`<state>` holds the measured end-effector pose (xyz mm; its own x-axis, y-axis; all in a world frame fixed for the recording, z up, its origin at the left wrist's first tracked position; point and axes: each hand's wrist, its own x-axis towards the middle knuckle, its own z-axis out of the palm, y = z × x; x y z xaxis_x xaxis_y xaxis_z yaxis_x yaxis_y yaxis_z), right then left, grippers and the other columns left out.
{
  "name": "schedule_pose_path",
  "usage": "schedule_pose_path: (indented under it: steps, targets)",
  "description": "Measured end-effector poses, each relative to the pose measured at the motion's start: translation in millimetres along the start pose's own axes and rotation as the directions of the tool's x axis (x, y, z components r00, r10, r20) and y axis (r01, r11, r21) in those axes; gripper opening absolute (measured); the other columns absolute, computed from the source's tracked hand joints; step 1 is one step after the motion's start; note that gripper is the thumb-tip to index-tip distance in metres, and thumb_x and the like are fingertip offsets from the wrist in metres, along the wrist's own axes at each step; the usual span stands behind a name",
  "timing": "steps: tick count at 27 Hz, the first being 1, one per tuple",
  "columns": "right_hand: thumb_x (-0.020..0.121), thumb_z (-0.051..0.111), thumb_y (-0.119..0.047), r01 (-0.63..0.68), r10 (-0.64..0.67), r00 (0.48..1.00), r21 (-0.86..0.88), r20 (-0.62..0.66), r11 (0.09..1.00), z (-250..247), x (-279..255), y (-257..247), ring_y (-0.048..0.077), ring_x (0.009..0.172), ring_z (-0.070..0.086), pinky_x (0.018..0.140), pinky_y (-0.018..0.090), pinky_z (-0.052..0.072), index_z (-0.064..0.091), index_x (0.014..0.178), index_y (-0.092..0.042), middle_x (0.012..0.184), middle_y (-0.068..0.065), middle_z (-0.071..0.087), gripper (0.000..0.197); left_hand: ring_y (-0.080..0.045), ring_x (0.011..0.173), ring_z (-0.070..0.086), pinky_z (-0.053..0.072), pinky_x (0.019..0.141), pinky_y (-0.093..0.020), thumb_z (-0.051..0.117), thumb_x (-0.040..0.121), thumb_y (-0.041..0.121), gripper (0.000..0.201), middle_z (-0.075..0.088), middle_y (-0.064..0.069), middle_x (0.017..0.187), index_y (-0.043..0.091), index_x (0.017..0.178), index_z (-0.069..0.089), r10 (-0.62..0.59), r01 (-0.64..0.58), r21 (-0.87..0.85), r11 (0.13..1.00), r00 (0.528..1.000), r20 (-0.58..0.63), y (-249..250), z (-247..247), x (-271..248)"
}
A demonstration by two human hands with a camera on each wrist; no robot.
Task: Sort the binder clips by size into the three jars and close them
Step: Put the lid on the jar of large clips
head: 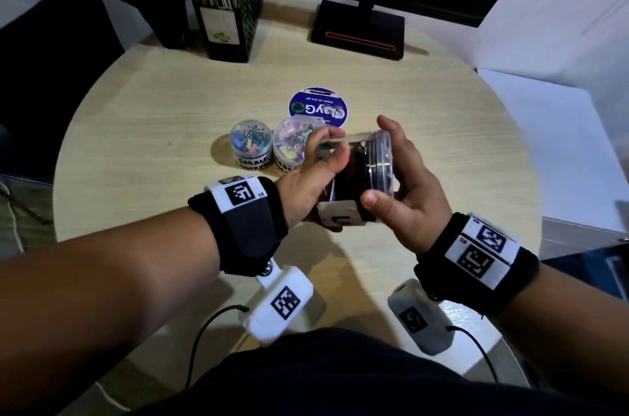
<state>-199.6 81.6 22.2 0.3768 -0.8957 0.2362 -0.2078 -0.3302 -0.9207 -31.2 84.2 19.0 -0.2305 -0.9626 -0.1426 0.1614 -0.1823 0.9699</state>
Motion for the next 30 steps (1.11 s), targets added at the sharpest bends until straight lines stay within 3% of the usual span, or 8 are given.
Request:
schedule_pose_path:
  steps: [2,5,9,14,17,20,23,30]
  targets:
    - [0.072,0.057,-0.069,0.105,-0.1,0.994,-0.105,0.054,0.989,-1.5,0.1,-5.4,0.02,0.125,0.042,0.097,0.013,0.038,0.028,0.142,-0.026,0.131,0.014,0.039,0.087,-0.034,0.103,0.06,0.048,0.078,-0.044,0.054,0.074,0.069,0.056,0.056,-0.014,0.124,0.03,0.114,0.049,-0.208,0.209,-0.047,0.977,0.978,0.027,4.5,-2.2,-3.0]
    - [0.073,0.056,-0.068,0.265,-0.199,0.951,-0.294,0.236,0.918,-5.0,-0.1,-8.0,0.018,0.13,0.035,0.105,0.027,0.036,0.027,0.14,-0.015,0.133,0.017,0.033,0.09,-0.035,0.078,0.06,0.051,0.048,-0.031,0.04,0.067,0.077,0.075,0.06,-0.021,0.117,0.025,0.116,0.06,-0.504,0.54,-0.134,0.831,0.833,0.227,8.3,-10.6,-10.6]
    - [0.075,0.055,-0.066,0.306,-0.237,0.935,-0.264,0.263,0.915,2.4,-5.8,-2.8,0.018,0.129,0.033,0.104,0.032,0.039,0.027,0.137,-0.011,0.13,0.016,0.032,0.087,-0.039,0.085,0.057,0.052,0.047,-0.032,0.043,0.068,0.079,0.074,0.059,-0.024,0.119,0.027,0.118,0.06,-0.528,0.57,-0.113,0.814,0.806,0.268,8.5,-16.0,-15.5]
    - [0.073,0.06,-0.067,-0.105,0.1,0.989,0.041,0.111,0.994,27.4,-12.3,22.7,0.038,0.125,0.042,0.101,0.056,0.037,0.021,0.139,-0.028,0.133,0.022,0.039,0.086,-0.013,0.07,0.064,0.052,0.047,-0.022,0.056,0.073,0.069,0.067,0.06,-0.015,0.111,0.02,0.119,0.047,-0.3,0.301,-0.028,0.953,0.953,0.03,2.6,-4.3,-12.9]
    - [0.079,0.058,-0.054,-0.143,0.13,0.988,0.19,0.082,0.971,30.3,-10.6,20.2,0.027,0.109,0.055,0.094,0.045,0.045,0.019,0.132,-0.026,0.119,0.016,0.05,0.071,0.018,0.07,0.056,0.046,0.063,-0.004,0.056,0.077,0.049,0.049,0.051,0.009,0.095,0.022,0.113,0.036,-0.033,0.033,0.175,0.984,0.999,-0.006,-1.4,-3.4,-13.0]
    - [0.079,0.055,-0.045,-0.168,0.139,0.982,0.245,0.129,0.955,25.1,-4.1,19.4,0.02,0.098,0.059,0.08,0.025,0.052,0.02,0.128,-0.021,0.116,0.007,0.054,0.065,0.016,0.074,0.055,0.045,0.071,-0.005,0.052,0.088,0.025,0.039,0.051,0.009,0.094,0.015,0.118,0.029,0.063,-0.065,0.209,0.976,0.998,0.017,-4.8,-4.3,-12.7]
    - [0.076,0.052,-0.046,-0.228,0.193,0.967,0.223,0.17,0.948,19.8,3.5,12.2,0.015,0.081,0.063,0.058,0.011,0.05,0.02,0.128,-0.025,0.111,-0.004,0.054,0.065,0.005,0.082,0.055,0.048,0.077,-0.016,0.055,0.083,0.034,0.049,0.053,0.007,0.094,0.016,0.119,0.027,0.164,-0.168,0.236,0.957,0.986,0.034,-8.3,-6.8,-10.9]
    - [0.066,0.056,-0.057,-0.516,0.475,0.84,0.113,0.261,0.849,8.4,21.2,-1.9,0.023,0.069,0.065,0.045,0.036,0.051,0.036,0.113,-0.044,0.097,0.0,0.058,0.053,0.007,0.088,0.056,0.045,0.083,-0.014,0.055,0.079,0.043,0.058,0.054,0.009,0.099,0.017,0.121,0.025,0.136,-0.14,0.24,0.961,0.99,0.031,-18.7,-13.6,-3.5]
